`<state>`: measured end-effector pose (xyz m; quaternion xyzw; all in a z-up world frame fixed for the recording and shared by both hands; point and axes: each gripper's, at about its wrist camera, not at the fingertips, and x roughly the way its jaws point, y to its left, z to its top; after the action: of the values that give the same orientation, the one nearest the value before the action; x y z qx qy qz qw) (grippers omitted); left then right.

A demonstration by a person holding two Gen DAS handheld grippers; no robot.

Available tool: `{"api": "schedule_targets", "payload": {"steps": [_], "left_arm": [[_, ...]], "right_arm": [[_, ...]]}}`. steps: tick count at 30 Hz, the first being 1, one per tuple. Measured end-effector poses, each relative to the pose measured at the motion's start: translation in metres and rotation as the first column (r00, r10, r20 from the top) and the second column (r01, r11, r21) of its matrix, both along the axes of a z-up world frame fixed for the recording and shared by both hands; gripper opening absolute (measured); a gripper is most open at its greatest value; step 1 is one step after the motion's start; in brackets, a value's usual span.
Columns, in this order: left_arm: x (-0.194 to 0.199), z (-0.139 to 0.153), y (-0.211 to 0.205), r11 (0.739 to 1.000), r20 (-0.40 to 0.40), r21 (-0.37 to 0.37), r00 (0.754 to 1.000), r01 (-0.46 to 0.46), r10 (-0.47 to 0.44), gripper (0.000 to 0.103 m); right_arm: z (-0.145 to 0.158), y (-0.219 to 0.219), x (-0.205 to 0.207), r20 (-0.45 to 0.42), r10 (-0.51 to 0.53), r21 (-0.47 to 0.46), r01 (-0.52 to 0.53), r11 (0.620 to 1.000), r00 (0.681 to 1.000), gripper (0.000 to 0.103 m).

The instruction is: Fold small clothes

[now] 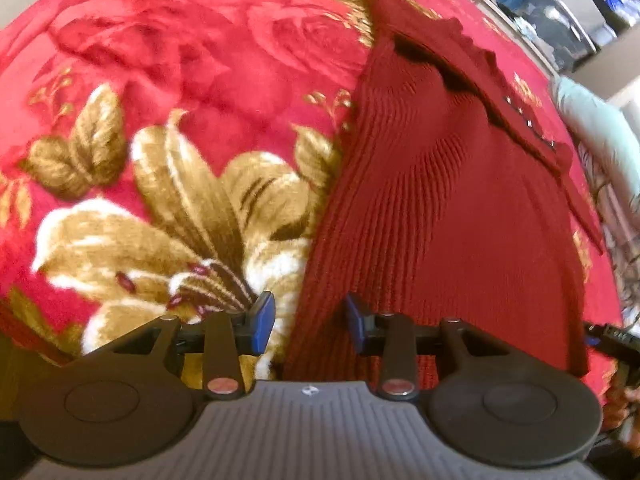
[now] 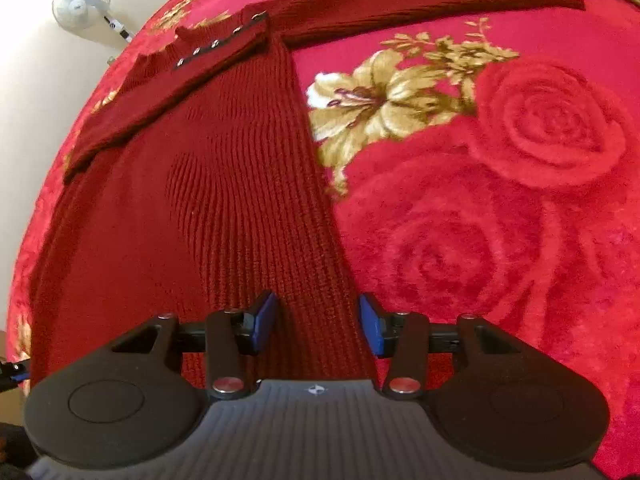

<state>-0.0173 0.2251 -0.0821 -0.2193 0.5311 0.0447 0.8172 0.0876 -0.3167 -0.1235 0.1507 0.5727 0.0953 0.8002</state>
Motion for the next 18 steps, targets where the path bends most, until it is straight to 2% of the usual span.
{"api": "schedule_targets", "payload": {"steps": [2, 3, 4, 5, 6, 8, 10, 12, 18], "left_arm": [[0.002, 0.001, -0.011, 0.998, 0.016, 0.053, 0.999, 0.041, -0.042, 0.043], [0.003, 0.000, -0.015, 0.995, 0.020, 0.076, 0.998, 0.059, -0.061, 0.040], [0.003, 0.001, -0.019, 0.993, 0.028, 0.095, 0.997, 0.075, -0.078, 0.035], [0.002, 0.003, -0.020, 0.992, 0.040, 0.093, 0.995, 0.090, -0.094, 0.011], [0.002, 0.004, -0.020, 0.991, 0.052, 0.082, 0.993, 0.103, -0.107, 0.010], [-0.004, 0.014, -0.024, 0.985, 0.081, 0.123, 0.988, 0.123, -0.133, 0.009], [-0.009, 0.030, -0.026, 0.977, 0.122, 0.161, 0.980, 0.136, -0.157, 0.008], [-0.017, 0.050, -0.026, 0.978, 0.181, 0.153, 0.970, 0.138, -0.165, 0.008], [-0.042, 0.104, -0.020, 0.987, 0.307, 0.084, 0.939, 0.134, -0.153, 0.007]], "right_arm": [[0.002, 0.006, -0.001, 0.022, 0.020, -0.020, -0.020, 1.000, 1.000, 0.038], [0.003, 0.004, -0.001, 0.027, 0.013, -0.014, -0.012, 1.000, 1.000, 0.024], [0.005, 0.002, -0.002, 0.033, 0.004, -0.003, -0.003, 1.000, 0.999, 0.021], [0.008, 0.000, -0.003, 0.043, -0.006, 0.005, 0.006, 1.000, 0.999, 0.009], [0.014, -0.005, -0.004, 0.058, -0.019, 0.018, 0.018, 1.000, 0.998, 0.006], [0.032, -0.018, -0.008, 0.110, -0.059, 0.051, 0.053, 0.997, 0.992, 0.006], [0.053, -0.034, -0.015, 0.156, -0.094, 0.126, 0.075, 0.989, 0.983, 0.006], [0.072, -0.041, -0.019, 0.195, -0.081, 0.170, 0.048, 0.984, 0.977, 0.005], [0.122, -0.050, -0.036, 0.255, -0.068, 0.200, 0.016, 0.980, 0.965, 0.004]]}}
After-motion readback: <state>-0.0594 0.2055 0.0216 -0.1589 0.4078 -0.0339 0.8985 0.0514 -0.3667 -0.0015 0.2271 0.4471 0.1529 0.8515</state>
